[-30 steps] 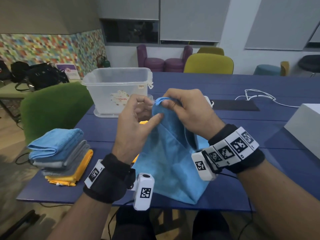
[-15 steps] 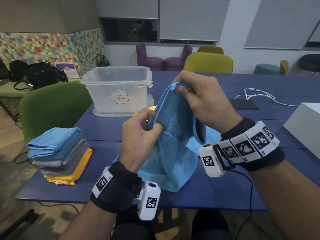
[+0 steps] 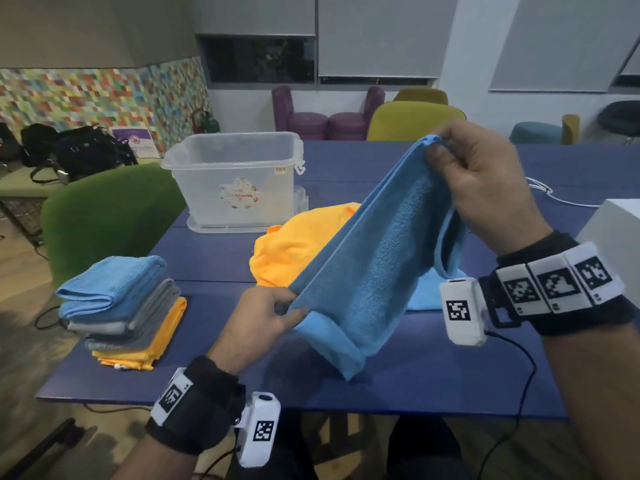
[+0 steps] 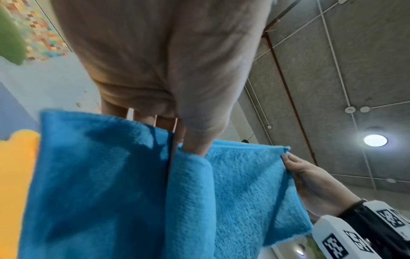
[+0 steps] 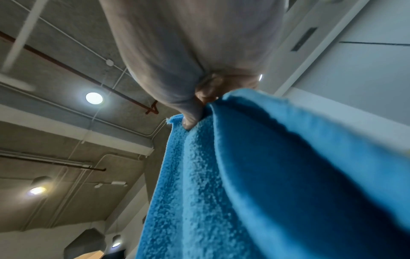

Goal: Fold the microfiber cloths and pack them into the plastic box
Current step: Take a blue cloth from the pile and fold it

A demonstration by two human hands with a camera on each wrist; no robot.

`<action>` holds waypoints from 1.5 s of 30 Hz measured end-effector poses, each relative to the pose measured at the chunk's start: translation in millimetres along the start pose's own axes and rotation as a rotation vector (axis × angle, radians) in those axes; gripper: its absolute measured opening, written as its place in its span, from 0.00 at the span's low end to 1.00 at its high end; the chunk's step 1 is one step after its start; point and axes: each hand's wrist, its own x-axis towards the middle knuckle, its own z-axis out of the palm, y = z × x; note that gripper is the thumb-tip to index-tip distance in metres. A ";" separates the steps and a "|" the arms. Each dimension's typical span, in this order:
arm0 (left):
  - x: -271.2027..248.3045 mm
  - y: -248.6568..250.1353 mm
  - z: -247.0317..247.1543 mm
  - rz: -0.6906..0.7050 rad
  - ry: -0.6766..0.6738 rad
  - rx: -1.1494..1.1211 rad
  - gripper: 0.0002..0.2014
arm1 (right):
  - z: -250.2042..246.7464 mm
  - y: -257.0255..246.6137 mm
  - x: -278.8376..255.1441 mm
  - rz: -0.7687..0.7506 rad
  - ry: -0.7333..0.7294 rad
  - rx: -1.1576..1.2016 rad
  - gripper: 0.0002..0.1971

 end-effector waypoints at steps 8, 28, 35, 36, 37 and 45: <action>-8.1 -21.9 -32.8 -0.029 -0.011 0.000 0.06 | -4.9 45.7 -43.1 0.228 0.041 0.115 0.07; 40.2 -49.5 -70.8 -0.364 -0.112 0.150 0.16 | 28.9 126.8 -110.3 0.682 -0.150 -0.140 0.12; 57.8 -84.6 -9.7 -0.435 -0.071 0.351 0.14 | 57.9 176.4 -144.1 0.955 -0.252 -0.211 0.07; 50.3 -82.5 -6.5 -0.400 -0.018 0.362 0.17 | 55.2 176.5 -149.3 0.981 -0.240 -0.195 0.07; 38.6 -77.6 -3.5 -0.351 0.051 0.361 0.20 | 51.7 175.3 -155.5 1.002 -0.223 -0.170 0.09; -76.1 -54.6 32.8 -0.192 0.030 0.564 0.30 | 27.8 138.6 -218.9 0.954 -0.256 -0.160 0.30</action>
